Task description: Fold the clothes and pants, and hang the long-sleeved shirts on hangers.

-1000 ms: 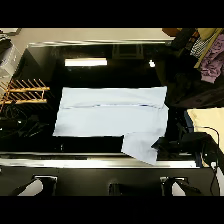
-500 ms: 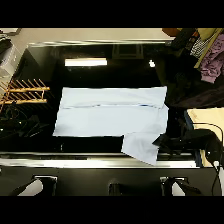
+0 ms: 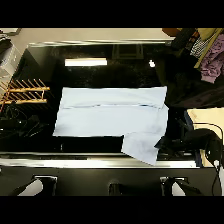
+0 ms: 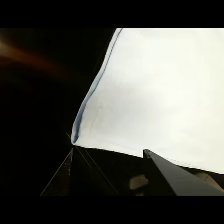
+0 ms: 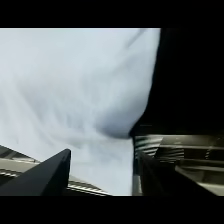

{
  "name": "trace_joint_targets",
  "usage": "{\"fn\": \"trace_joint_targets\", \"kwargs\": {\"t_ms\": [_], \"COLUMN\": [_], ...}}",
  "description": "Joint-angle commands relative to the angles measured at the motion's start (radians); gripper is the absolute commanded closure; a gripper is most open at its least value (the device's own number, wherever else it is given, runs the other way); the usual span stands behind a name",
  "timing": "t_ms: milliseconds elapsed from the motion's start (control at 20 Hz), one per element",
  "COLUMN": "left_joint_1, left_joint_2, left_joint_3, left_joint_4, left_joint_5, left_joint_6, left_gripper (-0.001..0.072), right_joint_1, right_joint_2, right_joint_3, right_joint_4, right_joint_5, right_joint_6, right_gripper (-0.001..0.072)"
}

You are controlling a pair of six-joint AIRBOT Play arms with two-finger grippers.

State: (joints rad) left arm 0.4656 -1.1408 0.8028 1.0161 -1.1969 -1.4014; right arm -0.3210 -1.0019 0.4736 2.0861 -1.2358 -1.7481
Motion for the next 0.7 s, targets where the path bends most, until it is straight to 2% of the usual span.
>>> {"fn": "trace_joint_targets", "kwargs": {"t_ms": [0,300,350,400,500,550,650], "left_joint_1": [0.001,0.001,0.001,0.001,0.001,0.001,0.002], "left_joint_2": [-0.001,-0.001,-0.001,-0.001,-0.001,-0.001,-0.001], "left_joint_3": [-0.001,-0.005,-0.005,-0.005,-0.005,-0.006,-0.036], "left_joint_4": [0.000,0.000,0.000,0.000,0.000,0.000,0.006], "left_joint_5": [0.002,0.002,0.002,0.002,0.002,0.002,0.003], "left_joint_6": [0.005,0.007,0.007,0.007,0.007,0.007,0.011], "left_gripper": [0.0193,0.0193,0.0193,0.0193,0.0193,0.0193,0.0193], "right_joint_1": [0.000,0.000,0.000,0.000,0.000,0.000,0.000], "right_joint_2": [-0.037,-0.053,-0.053,-0.053,-0.051,-0.044,-0.019], "right_joint_3": [-0.032,-0.093,-0.102,-0.106,-0.106,-0.106,-0.106], "right_joint_4": [0.040,0.150,0.163,0.168,0.186,0.188,0.190], "right_joint_5": [0.050,0.121,0.127,0.125,0.111,0.109,0.106], "right_joint_6": [-0.036,-0.072,-0.076,-0.078,-0.097,-0.100,-0.100], "right_gripper": [0.0215,0.0233,0.0257,0.0391,0.0597,0.0656,0.0679]}}
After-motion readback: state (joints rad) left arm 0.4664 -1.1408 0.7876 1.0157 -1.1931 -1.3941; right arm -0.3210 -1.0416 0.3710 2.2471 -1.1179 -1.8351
